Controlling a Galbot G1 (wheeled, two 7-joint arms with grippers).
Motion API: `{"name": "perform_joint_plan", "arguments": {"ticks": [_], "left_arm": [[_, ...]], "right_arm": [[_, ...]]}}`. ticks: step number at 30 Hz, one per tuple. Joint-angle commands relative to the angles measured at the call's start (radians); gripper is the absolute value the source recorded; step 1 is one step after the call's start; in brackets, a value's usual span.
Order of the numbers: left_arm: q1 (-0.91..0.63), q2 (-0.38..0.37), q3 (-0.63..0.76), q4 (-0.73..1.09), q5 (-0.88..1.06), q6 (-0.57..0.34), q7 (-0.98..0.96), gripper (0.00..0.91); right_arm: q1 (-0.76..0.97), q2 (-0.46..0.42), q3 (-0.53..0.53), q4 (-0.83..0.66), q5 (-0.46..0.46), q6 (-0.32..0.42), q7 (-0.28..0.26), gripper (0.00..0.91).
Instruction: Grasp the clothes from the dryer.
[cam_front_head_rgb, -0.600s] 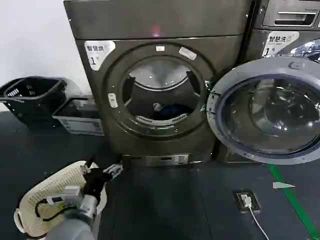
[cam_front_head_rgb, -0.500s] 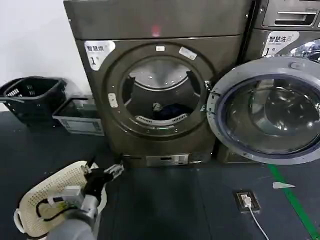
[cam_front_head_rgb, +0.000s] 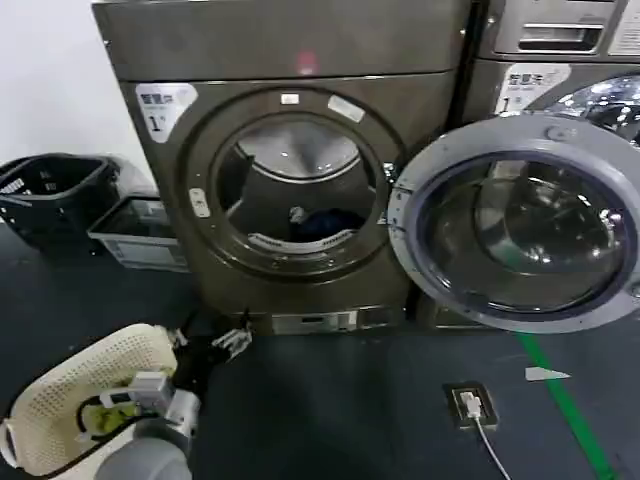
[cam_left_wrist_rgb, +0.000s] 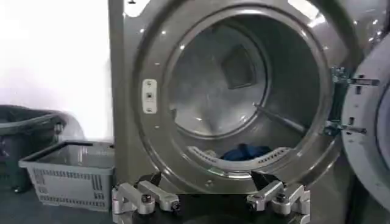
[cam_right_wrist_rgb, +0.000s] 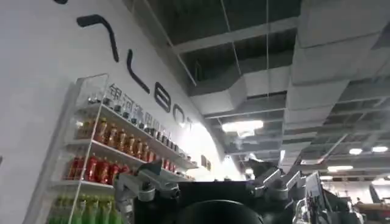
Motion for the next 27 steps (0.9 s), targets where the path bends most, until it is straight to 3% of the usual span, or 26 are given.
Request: {"name": "perform_joint_plan", "arguments": {"ticks": [1, 21, 27], "left_arm": [[-0.003, 0.002, 0.006, 0.003, 0.000, 0.002, 0.004, 0.907], [0.006, 0.005, 0.010, -0.010, -0.001, 0.003, 0.006, 0.907], [0.003, 0.003, 0.006, -0.010, -0.001, 0.001, 0.009, 0.907]], "right_arm": [[0.000, -0.001, 0.001, -0.002, 0.000, 0.002, -0.002, 0.907], [0.007, 0.004, -0.014, 0.006, 0.002, 0.001, -0.005, 0.907], [0.010, 0.004, -0.022, 0.006, 0.000, 0.033, -0.020, 0.907]]}}
